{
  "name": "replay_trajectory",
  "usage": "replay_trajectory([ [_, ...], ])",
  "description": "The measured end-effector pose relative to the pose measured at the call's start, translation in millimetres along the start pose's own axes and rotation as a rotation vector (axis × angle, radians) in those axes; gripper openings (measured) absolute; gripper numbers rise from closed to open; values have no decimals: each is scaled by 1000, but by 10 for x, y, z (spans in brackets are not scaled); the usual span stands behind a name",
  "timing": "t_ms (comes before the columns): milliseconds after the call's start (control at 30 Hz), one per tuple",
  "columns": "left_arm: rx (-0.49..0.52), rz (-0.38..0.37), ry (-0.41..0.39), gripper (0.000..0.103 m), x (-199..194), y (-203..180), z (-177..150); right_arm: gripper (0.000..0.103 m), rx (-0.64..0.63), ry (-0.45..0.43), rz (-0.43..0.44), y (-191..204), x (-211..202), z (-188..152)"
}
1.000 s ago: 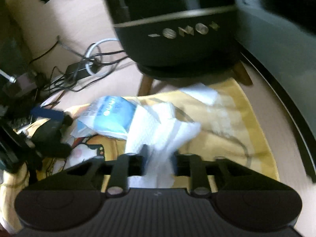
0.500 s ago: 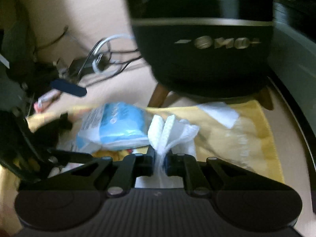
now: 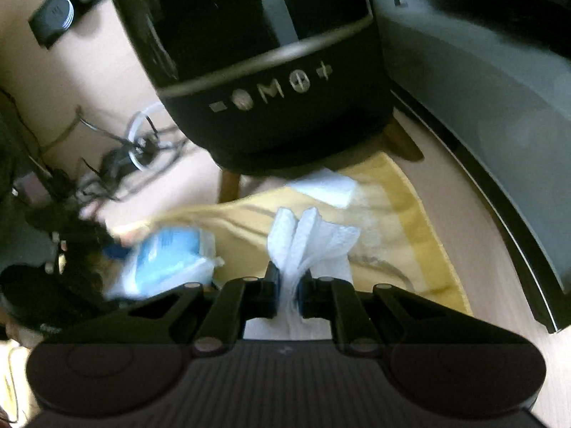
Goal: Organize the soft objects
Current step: 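Rub the right tool's white wipe over the packet while the left tool holds it, then keep wiping the packet's surface with the right tool while the left tool holds it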
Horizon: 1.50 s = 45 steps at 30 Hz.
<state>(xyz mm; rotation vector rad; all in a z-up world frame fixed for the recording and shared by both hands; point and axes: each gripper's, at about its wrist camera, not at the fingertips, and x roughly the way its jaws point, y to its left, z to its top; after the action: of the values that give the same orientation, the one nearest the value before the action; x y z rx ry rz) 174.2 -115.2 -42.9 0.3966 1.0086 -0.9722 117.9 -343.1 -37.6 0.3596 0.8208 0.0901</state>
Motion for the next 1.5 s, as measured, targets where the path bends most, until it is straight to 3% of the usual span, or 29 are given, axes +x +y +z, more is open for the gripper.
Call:
replay_trajectory([
  [67, -57, 2, 0, 67, -41, -74, -115, 11, 12, -24, 89, 99, -95, 54],
  [133, -19, 59, -3, 75, -38, -239, -234, 12, 30, -22, 195, 230, -129, 79],
  [233, 60, 100, -14, 87, -52, -491, -370, 12, 17, 73, 379, 494, 48, -7],
  [300, 83, 113, -15, 90, -76, -575, -425, 12, -52, 144, 408, 676, 184, -107],
  [433, 63, 128, -9, 91, -123, -609, -491, 9, -209, 145, 299, 782, 245, -221],
  [633, 47, 110, -28, 93, -208, -619, -486, 11, -160, 90, 101, 388, 173, -110],
  [800, 72, 103, -44, 93, -286, -639, -500, 11, -62, 101, 14, 45, 189, -192],
  [867, 141, 132, -59, 93, -325, -688, -519, 11, -50, 95, 15, 6, 121, -237],
  [1000, 385, 227, -64, 94, -317, -918, -672, 14, -26, 90, 7, -15, 65, -300],
  [1167, 474, 236, -54, 94, -180, -1038, -735, 18, 24, 92, -4, 7, 80, -384],
  [1333, 436, 244, -65, 93, 38, -845, -599, 18, 25, 80, -7, 16, 9, -423],
  [1400, 349, 206, -74, 92, 46, -688, -497, 18, 24, 72, -11, 12, -20, -424],
  [1467, 210, 150, -83, 84, 9, -486, -379, 18, 35, 66, -16, -4, -33, -417],
  [1500, 131, 121, -87, 71, -17, -370, -321, 18, 40, 63, -18, -11, -38, -410],
])
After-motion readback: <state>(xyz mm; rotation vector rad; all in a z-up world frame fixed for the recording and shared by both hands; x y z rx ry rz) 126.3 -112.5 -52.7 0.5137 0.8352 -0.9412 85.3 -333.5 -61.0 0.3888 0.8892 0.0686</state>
